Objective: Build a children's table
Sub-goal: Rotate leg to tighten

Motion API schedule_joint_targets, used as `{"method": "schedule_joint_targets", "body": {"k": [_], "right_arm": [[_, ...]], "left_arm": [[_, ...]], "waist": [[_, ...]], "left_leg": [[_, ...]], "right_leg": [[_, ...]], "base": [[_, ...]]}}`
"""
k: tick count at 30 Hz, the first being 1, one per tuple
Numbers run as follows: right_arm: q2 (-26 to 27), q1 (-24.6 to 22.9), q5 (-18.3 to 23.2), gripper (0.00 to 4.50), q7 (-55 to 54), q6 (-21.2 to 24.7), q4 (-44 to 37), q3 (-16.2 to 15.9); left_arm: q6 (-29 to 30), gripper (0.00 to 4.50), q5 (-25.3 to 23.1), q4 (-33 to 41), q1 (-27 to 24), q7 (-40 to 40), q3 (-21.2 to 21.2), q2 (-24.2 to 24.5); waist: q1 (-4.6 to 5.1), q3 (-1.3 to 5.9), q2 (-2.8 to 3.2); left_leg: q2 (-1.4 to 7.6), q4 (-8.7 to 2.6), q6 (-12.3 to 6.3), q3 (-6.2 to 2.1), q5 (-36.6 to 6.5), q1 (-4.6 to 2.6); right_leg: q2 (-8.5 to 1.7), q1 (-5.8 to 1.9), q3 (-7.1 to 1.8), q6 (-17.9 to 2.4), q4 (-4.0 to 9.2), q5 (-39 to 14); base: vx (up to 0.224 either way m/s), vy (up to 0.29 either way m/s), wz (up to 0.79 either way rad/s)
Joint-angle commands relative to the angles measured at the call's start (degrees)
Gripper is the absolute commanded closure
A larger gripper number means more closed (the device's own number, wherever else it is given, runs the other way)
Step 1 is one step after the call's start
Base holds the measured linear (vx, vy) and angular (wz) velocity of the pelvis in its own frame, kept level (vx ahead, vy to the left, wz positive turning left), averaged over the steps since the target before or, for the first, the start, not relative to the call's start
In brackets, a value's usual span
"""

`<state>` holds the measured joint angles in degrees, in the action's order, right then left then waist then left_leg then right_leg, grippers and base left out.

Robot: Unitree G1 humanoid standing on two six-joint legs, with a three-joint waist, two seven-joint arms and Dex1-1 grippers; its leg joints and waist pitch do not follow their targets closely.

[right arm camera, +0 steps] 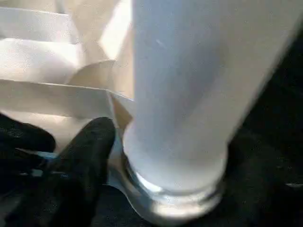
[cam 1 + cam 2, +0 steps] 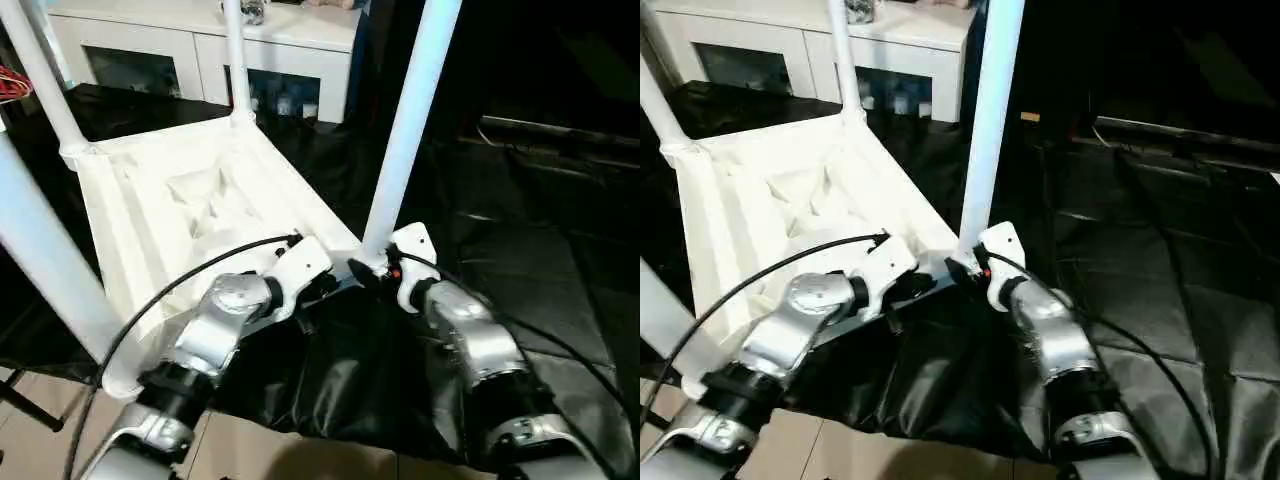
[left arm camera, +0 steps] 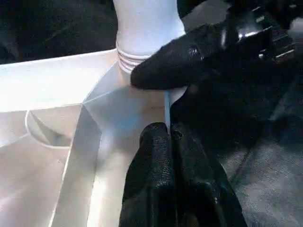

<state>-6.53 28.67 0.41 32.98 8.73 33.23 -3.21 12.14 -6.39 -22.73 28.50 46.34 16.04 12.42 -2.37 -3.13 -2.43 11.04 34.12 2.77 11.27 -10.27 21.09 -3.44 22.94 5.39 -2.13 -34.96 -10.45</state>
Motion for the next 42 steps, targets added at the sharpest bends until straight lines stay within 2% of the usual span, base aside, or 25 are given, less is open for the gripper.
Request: {"method": "schedule_joint_targets", "body": {"k": [1,2,5,8,11,12,14,15,18,20,26,30,34,37,38,39,42], "right_arm": [[-1.20,0.01,1.89,0.59,9.66,-1.43,-2.35,-5.62],[-1.65,0.03,1.98,0.59,10.40,-1.56,-2.41,-5.70],[-5.22,0.08,3.11,0.59,17.03,-2.22,-3.41,-6.16],[-8.84,0.30,3.65,0.59,24.62,-3.11,-3.99,-6.75],[-10.88,0.39,3.83,0.59,28.82,-3.52,-4.20,-7.35],[-11.83,0.48,4.12,0.59,30.70,-3.70,-4.26,-7.64],[-14.08,0.80,4.71,0.59,34.61,-4.30,-4.38,-8.48],[-14.77,0.97,4.85,0.83,35.97,-4.62,-4.32,-8.73],[-15.65,1.24,5.03,0.90,38.25,-4.93,-4.36,-9.06],[-15.71,1.31,5.03,1.15,38.68,-5.05,-4.33,-9.09],[-15.51,0.52,5.67,1.66,40.34,-5.56,-5.46,-10.02],[-14.81,-0.57,5.39,1.78,40.02,-6.02,-5.97,-10.50],[-12.17,-1.75,4.70,1.82,35.54,-5.99,-5.65,-9.84],[-7.85,-1.39,1.76,1.82,23.30,-6.35,-2.14,-8.59],[-7.76,-1.38,1.72,1.82,23.07,-6.35,-2.07,-8.55],[-5.04,-1.00,0.90,1.83,16.49,-5.91,-0.16,-7.43],[-1.87,-0.68,0.68,1.83,9.85,-4.58,1.41,-5.84]], "left_arm": [[-3.94,4.50,3.15,3.35,-0.03,5.81,2.97,-0.53],[-3.98,4.50,3.31,3.40,-0.11,6.22,2.90,-0.27],[-4.70,4.50,4.85,4.40,-1.00,10.46,2.71,1.92],[-6.52,4.50,7.11,6.01,-2.27,16.95,2.88,5.12],[-7.22,4.50,7.54,5.98,-2.43,18.77,2.72,6.40],[-7.50,4.50,7.76,5.86,-2.41,19.76,2.68,7.01],[-7.71,4.50,8.45,6.03,-2.45,22.06,2.52,8.49],[-7.73,4.50,8.79,6.09,-2.46,22.94,2.40,8.99],[-7.96,4.50,9.41,6.25,-2.44,25.18,2.41,10.53],[-8.02,4.50,9.73,6.27,-2.45,25.91,2.42,10.93],[-8.33,4.50,10.48,5.98,-2.24,27.30,2.18,11.67],[-9.03,4.50,9.99,4.96,-1.91,25.82,2.00,10.84],[-9.01,4.50,8.21,3.25,-0.90,20.44,1.59,8.65],[-7.69,4.50,6.15,1.62,0.57,13.17,1.08,4.97],[-7.65,4.50,6.11,1.61,0.59,13.04,1.08,4.89],[-6.22,4.50,4.97,1.23,1.18,9.24,1.17,2.68],[-4.44,4.50,3.94,1.09,1.51,5.73,1.58,0.25]], "waist": [[-0.41,3.74,0.54],[-0.50,3.79,0.42],[-0.82,3.63,0.47],[-1.02,3.57,0.36],[-1.28,3.51,0.52],[-1.41,3.44,0.40],[-1.67,3.46,0.38],[-1.82,3.50,0.40],[-2.25,3.50,0.40],[-2.56,3.53,0.37],[-2.56,3.61,0.34],[-2.57,3.61,0.33],[-2.54,3.48,0.36],[-2.05,3.28,0.43],[-1.97,3.27,0.39],[-1.74,3.27,0.37],[-1.07,3.38,0.24]], "left_leg": [[2.86,-3.73,-2.05,-1.54,-10.75,-0.69],[2.82,-3.67,-2.33,-1.52,-10.67,-0.66],[3.00,-3.74,-2.71,-1.44,-11.25,-0.82],[2.96,-3.77,-2.35,-1.48,-11.92,-0.77],[3.07,-3.74,-2.31,-1.41,-12.62,-1.10],[3.10,-3.79,-2.25,-1.40,-12.74,-1.17],[3.15,-3.82,-2.16,-1.42,-12.65,-1.07],[3.18,-3.79,-2.19,-1.42,-12.45,-1.10],[3.16,-3.77,-2.18,-1.31,-11.94,-1.10],[3.15,-3.77,-1.89,-1.32,-11.83,-1.13],[3.13,-3.79,-1.66,-1.38,-11.58,-1.05],[3.12,-3.76,-1.75,-1.36,-11.24,-1.05],[3.13,-3.88,-1.24,-1.43,-12.37,-1.23],[2.97,-3.99,-0.07,-1.59,-14.27,-1.24],[2.96,-4.00,0.30,-1.68,-14.73,-1.33],[2.87,-4.02,0.65,-1.78,-15.70,-1.47],[2.97,-4.11,1.01,-2.00,-15.59,-1.20]], "right_leg": [[-5.53,-2.94,-3.88,-9.49,4.69,-12.77],[-5.45,-3.13,-3.80,-9.64,4.64,-12.11],[-5.44,-2.93,-3.85,-10.23,4.65,-12.14],[-5.49,-3.01,-3.86,-9.95,4.71,-13.87],[-5.43,-2.77,-3.86,-9.88,4.85,-14.97],[-5.33,-2.72,-3.83,-9.79,4.86,-15.50],[-5.36,-2.82,-3.81,-9.57,4.78,-15.75],[-5.39,-2.83,-3.81,-9.60,4.74,-15.53],[-5.39,-2.75,-3.86,-9.61,4.71,-15.43],[-5.40,-2.73,-3.82,-9.67,4.60,-15.46],[-5.42,-2.84,-3.80,-9.74,4.49,-14.88],[-5.37,-2.79,-3.81,-9.61,4.50,-14.66],[-5.40,-2.58,-3.81,-9.10,4.82,-16.60],[-5.45,-2.50,-3.69,-8.26,5.31,-20.21],[-5.54,-2.49,-3.65,-7.89,5.40,-21.38],[-5.65,-2.43,-3.57,-7.03,5.77,-23.99],[-5.67,-2.54,-3.58,-6.74,5.65,-23.78]], "base": [[0.000,0.000,0.00],[0.000,0.000,0.00],[0.000,0.000,0.00],[0.000,0.000,0.00],[0.000,0.000,0.00],[0.000,0.000,0.00],[0.000,0.000,0.00],[0.000,0.000,0.00],[0.000,0.000,0.00],[0.000,0.000,0.00],[0.000,0.000,0.00],[0.000,0.000,0.00],[0.000,0.000,0.00],[0.000,0.000,0.00],[0.000,0.000,0.00],[0.000,0.000,0.00],[0.000,0.000,0.00]]}}
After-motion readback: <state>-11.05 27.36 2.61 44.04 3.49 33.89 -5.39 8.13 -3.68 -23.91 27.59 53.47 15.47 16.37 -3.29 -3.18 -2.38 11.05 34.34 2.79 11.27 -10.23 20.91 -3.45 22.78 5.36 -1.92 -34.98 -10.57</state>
